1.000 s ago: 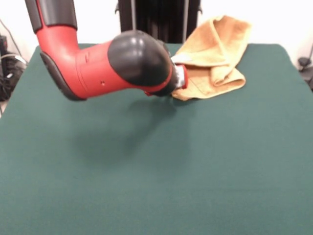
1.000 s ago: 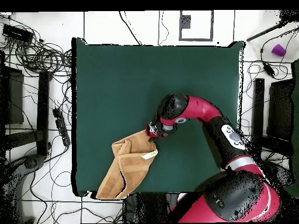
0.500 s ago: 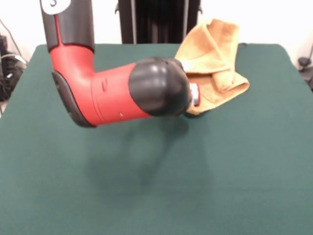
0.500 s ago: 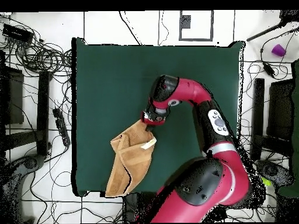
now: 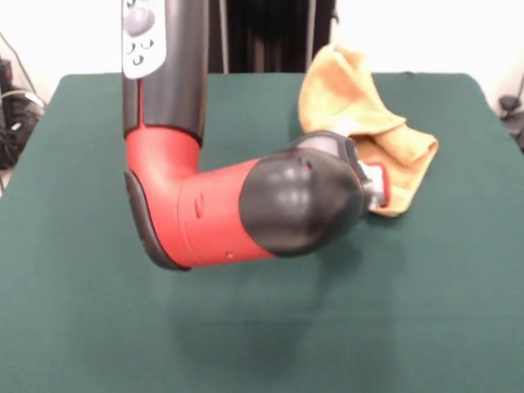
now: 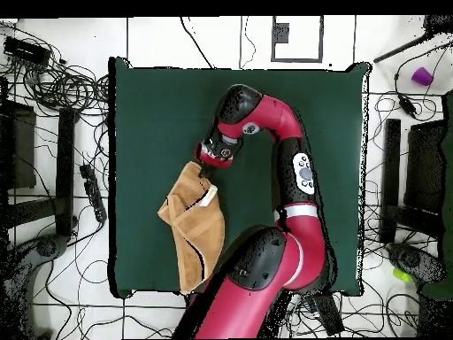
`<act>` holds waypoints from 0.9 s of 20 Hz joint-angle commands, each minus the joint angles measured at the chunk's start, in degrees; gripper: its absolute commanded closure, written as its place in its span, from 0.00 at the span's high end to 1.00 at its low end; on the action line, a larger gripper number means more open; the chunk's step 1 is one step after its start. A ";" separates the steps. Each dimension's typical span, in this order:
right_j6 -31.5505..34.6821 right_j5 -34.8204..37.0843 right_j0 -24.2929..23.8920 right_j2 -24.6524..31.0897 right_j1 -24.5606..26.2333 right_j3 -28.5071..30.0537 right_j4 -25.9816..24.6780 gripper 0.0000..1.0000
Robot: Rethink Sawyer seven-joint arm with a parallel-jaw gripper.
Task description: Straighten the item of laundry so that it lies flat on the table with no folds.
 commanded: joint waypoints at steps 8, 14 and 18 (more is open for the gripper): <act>23.52 -2.30 0.47 12.67 10.05 -10.43 19.57 0.00; 28.74 -7.32 -0.12 14.64 10.79 -9.94 25.30 0.00; 28.19 -7.89 -0.77 14.76 10.02 -8.99 27.80 0.00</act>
